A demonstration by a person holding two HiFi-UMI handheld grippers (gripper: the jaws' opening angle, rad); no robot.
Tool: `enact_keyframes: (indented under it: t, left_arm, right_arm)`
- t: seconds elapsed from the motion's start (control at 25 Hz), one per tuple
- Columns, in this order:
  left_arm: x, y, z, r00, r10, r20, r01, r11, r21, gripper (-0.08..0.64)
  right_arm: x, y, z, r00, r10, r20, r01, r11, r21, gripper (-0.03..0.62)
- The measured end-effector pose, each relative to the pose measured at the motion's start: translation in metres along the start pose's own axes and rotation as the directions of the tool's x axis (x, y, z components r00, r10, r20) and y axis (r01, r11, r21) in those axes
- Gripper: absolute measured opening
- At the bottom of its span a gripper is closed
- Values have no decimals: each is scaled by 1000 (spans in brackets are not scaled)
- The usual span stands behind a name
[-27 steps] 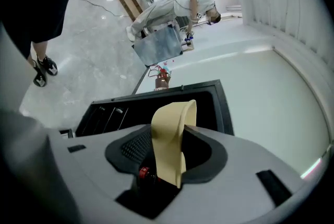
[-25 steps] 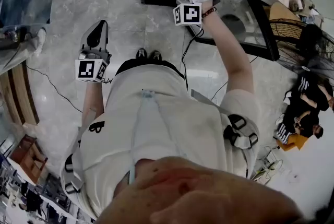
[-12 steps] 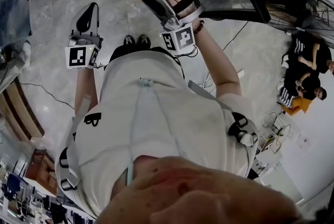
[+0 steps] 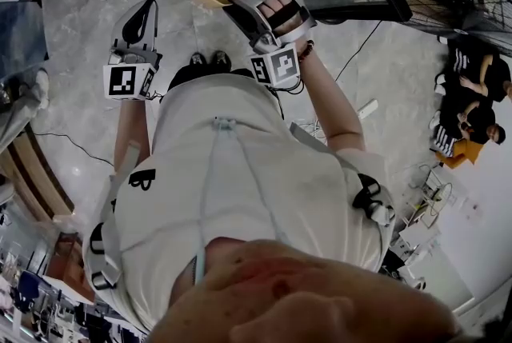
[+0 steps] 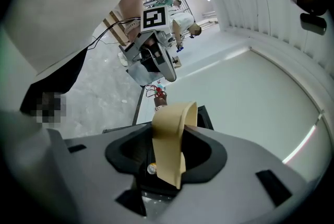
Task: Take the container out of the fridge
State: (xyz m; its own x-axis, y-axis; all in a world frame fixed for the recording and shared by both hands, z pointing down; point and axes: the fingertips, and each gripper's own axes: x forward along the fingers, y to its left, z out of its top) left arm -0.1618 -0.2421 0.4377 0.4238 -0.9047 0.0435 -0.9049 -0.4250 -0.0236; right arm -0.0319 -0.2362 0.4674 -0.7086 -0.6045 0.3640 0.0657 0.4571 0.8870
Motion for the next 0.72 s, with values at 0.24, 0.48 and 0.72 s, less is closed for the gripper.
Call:
enact_keyframes:
  t: [0.24, 0.48, 0.72]
  left_arm:
    - [-4, 3, 0, 1000, 15, 4, -15, 1000, 2, 9]
    - [-14, 7, -1, 1000, 26, 4, -26, 1000, -3, 9]
    - [-19, 11, -2, 999, 37, 3, -37, 999, -9, 9]
  right_arm:
    - [1, 1, 1, 1000, 0, 0, 0, 1000, 3, 176]
    - [3, 1, 8, 1000, -1, 5, 1, 1000, 2, 175]
    - [5, 0, 11, 1000, -5, 2, 5, 1000, 2, 175]
